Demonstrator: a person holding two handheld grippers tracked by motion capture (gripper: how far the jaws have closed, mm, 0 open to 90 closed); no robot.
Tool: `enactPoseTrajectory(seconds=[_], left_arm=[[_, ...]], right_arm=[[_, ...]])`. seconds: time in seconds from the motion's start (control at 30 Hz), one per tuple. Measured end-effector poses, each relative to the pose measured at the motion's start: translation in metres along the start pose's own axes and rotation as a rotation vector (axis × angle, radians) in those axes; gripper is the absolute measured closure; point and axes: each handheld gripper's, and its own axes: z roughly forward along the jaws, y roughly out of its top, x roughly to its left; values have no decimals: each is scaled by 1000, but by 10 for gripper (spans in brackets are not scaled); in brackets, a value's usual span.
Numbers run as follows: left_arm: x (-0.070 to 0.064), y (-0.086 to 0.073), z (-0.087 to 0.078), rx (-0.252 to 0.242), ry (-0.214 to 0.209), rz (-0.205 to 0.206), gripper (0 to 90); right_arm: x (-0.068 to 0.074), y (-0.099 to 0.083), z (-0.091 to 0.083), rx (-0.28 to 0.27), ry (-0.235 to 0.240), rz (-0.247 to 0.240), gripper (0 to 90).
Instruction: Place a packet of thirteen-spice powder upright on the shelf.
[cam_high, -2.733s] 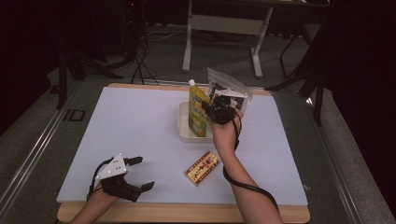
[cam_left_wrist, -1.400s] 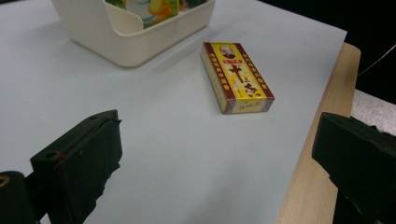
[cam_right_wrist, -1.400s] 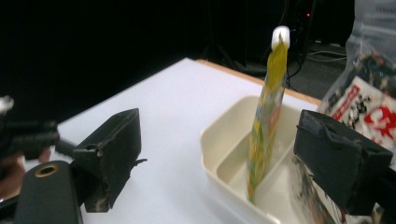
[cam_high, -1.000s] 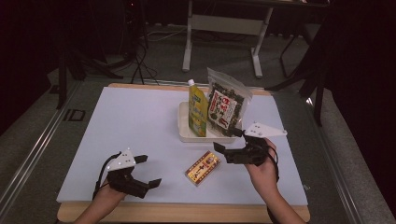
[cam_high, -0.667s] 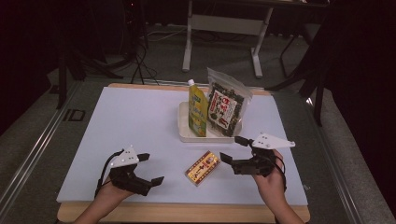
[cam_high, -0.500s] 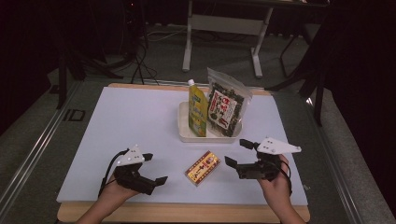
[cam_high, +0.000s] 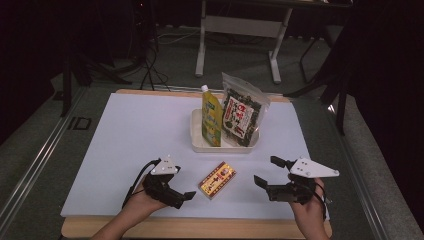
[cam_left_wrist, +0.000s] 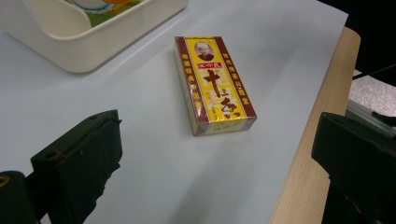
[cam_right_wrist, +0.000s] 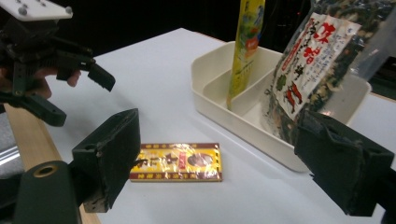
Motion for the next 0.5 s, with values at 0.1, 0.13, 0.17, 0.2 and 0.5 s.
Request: enactPoseTrajectory(seconds=[0.1, 0.13, 0.17, 0.2, 0.5], left_arm=[[-1, 7, 6, 7, 2, 5, 20], [-1, 7, 6, 7, 2, 5, 19], [-1, 11, 9, 1, 0, -6, 19], [-1, 14, 11, 1, -3, -13, 19], [-6, 33, 36, 44, 20, 7, 20]], right_arm=[[2, -7, -7, 12, -2, 3, 140], [2, -7, -7, 12, -2, 3, 140], [2, -8, -8, 10, -8, 3, 139], [3, -10, -10, 4, -3, 9, 137], [4, -12, -14, -5, -28, 19, 103]])
